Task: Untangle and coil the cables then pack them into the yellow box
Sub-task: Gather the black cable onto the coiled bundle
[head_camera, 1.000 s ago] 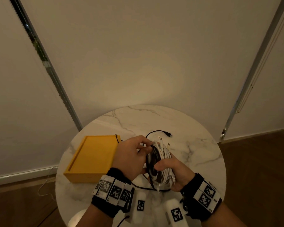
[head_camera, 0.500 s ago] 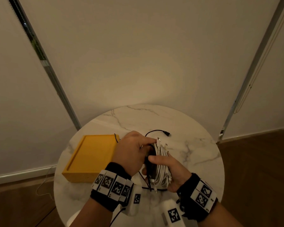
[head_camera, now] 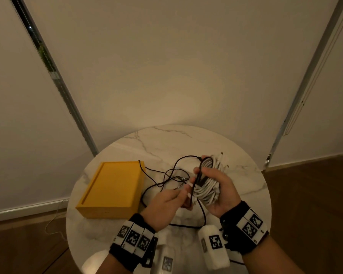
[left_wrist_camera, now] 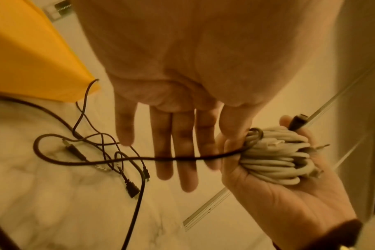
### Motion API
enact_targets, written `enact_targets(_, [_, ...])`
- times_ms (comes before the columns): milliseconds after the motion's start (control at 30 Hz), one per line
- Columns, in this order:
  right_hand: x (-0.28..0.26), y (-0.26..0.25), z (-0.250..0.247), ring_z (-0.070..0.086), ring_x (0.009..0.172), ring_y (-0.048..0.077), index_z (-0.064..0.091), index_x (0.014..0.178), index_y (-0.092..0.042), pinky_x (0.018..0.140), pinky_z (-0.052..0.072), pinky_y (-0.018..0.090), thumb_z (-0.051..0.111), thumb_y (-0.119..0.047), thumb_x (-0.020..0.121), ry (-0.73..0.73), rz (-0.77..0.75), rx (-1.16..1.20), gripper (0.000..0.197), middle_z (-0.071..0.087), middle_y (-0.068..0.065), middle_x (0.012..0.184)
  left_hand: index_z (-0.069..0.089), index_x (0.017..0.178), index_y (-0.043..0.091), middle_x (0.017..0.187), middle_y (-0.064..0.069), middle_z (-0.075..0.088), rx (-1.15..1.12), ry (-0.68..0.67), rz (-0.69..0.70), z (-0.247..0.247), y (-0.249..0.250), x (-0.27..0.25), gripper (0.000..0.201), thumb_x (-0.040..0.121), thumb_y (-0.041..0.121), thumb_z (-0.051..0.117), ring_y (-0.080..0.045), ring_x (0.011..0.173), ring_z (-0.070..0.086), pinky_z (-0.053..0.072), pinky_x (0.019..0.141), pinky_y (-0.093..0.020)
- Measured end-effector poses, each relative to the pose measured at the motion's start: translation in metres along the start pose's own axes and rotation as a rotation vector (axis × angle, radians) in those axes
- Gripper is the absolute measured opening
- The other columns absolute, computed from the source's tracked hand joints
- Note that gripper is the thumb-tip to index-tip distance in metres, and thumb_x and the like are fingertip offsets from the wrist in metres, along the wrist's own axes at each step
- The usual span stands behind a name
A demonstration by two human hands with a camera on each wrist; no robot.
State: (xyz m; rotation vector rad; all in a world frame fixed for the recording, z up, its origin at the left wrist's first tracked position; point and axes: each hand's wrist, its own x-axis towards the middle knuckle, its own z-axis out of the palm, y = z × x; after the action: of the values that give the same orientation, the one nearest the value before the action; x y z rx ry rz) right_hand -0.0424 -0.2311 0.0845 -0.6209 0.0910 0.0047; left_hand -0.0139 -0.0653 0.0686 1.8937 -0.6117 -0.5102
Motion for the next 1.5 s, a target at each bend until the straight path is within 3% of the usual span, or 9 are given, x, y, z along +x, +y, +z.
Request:
enact_targets(133, [0.002, -0.004, -0.002, 0.062, 0.06, 0.025, 0.062, 0.108, -0.019, 0.059, 0.058, 0.04, 0.079, -0.003, 0.067, 0.063, -0.092, -0.017, 0.048, 0.058, 0.008, 0.073, 0.062, 0.073, 0.031, 0.071, 0.006, 0.07, 0.131, 0.093, 0.052, 0.004, -0.006, 0.0, 0.035, 0.084, 0.062, 0.05, -0.018, 0.072, 0.066, 0.053, 0.08, -0.051])
enact_targets(300, [0.005, -0.008, -0.006, 0.06, 0.058, 0.025, 0.05, 0.13, -0.01, 0.051, 0.053, 0.034, 0.071, 0.013, 0.074, 0.188, -0.214, -0.264, 0.064, 0.059, 0.008, 0.07, 0.064, 0.08, 0.032, 0.068, 0.002, 0.059, 0.184, 0.127, 0.217, 0.001, 0.002, -0.003, 0.018, 0.087, 0.049, 0.063, -0.009, 0.063, 0.053, 0.045, 0.063, -0.027])
enact_targets(433, [0.006, -0.009, -0.01, 0.063, 0.063, 0.018, 0.05, 0.129, -0.012, 0.057, 0.054, 0.036, 0.078, 0.002, 0.059, 0.236, -0.241, -0.478, 0.077, 0.059, 0.007, 0.08, 0.068, 0.087, 0.032, 0.084, 0.015, 0.066, 0.426, 0.141, 0.305, -0.004, 0.008, -0.003, 0.007, 0.085, 0.028, 0.074, -0.003, 0.082, 0.061, 0.051, 0.076, -0.022])
enact_targets(667, [0.006, -0.012, -0.014, 0.058, 0.065, 0.012, 0.055, 0.11, -0.017, 0.058, 0.05, 0.029, 0.08, 0.01, 0.062, 0.174, -0.216, -0.774, 0.061, 0.057, 0.005, 0.081, 0.072, 0.085, 0.022, 0.083, 0.008, 0.063, 0.811, 0.232, 0.556, -0.017, 0.03, -0.003, 0.006, 0.082, 0.023, 0.076, -0.009, 0.081, 0.054, 0.039, 0.079, -0.025])
enact_targets(767, [0.002, -0.01, -0.011, 0.06, 0.073, 0.012, 0.056, 0.113, -0.015, 0.061, 0.051, 0.027, 0.078, -0.004, 0.051, 0.096, -0.153, -0.852, 0.067, 0.06, 0.005, 0.087, 0.069, 0.082, 0.022, 0.082, 0.008, 0.061, 0.913, 0.271, 0.681, -0.02, 0.045, -0.001, 0.009, 0.082, 0.03, 0.072, -0.011, 0.081, 0.053, 0.039, 0.078, -0.027])
enact_targets(967, [-0.001, -0.006, -0.01, 0.06, 0.087, 0.027, 0.055, 0.12, -0.005, 0.076, 0.047, 0.041, 0.077, -0.011, 0.045, -0.074, -0.019, -0.654, 0.078, 0.059, 0.015, 0.095, 0.067, 0.085, 0.026, 0.086, 0.015, 0.058, 0.73, 0.309, 0.613, -0.029, 0.047, 0.0, 0.019, 0.083, 0.043, 0.059, -0.001, 0.085, 0.047, 0.031, 0.079, -0.021])
enact_targets(1167, [-0.009, 0.001, -0.006, 0.057, 0.065, 0.03, 0.057, 0.123, -0.009, 0.052, 0.051, 0.033, 0.075, -0.008, 0.057, -0.178, 0.148, -0.342, 0.068, 0.061, 0.016, 0.085, 0.07, 0.085, 0.018, 0.089, 0.011, 0.067, 0.435, 0.381, 0.583, -0.033, 0.04, 0.001, 0.007, 0.082, 0.022, 0.075, 0.002, 0.09, 0.061, 0.044, 0.079, -0.012])
enact_targets(1267, [-0.014, 0.004, 0.002, 0.059, 0.065, 0.029, 0.059, 0.113, -0.008, 0.048, 0.052, 0.031, 0.076, -0.007, 0.059, -0.233, 0.184, -0.307, 0.057, 0.06, 0.014, 0.085, 0.073, 0.085, 0.014, 0.097, 0.006, 0.073, 0.346, 0.38, 0.584, -0.034, 0.036, 0.002, 0.011, 0.079, 0.008, 0.079, -0.002, 0.102, 0.066, 0.051, 0.086, -0.02])
enact_targets(1500, [-0.017, 0.008, 0.016, 0.054, 0.068, 0.026, 0.069, 0.103, -0.014, 0.051, 0.053, 0.03, 0.077, -0.002, 0.062, -0.309, 0.146, -0.351, 0.043, 0.048, 0.016, 0.085, 0.075, 0.084, 0.018, 0.089, 0.012, 0.074, 0.235, 0.451, 0.563, -0.033, 0.037, 0.0, 0.013, 0.071, 0.018, 0.079, -0.005, 0.09, 0.069, 0.055, 0.08, -0.023])
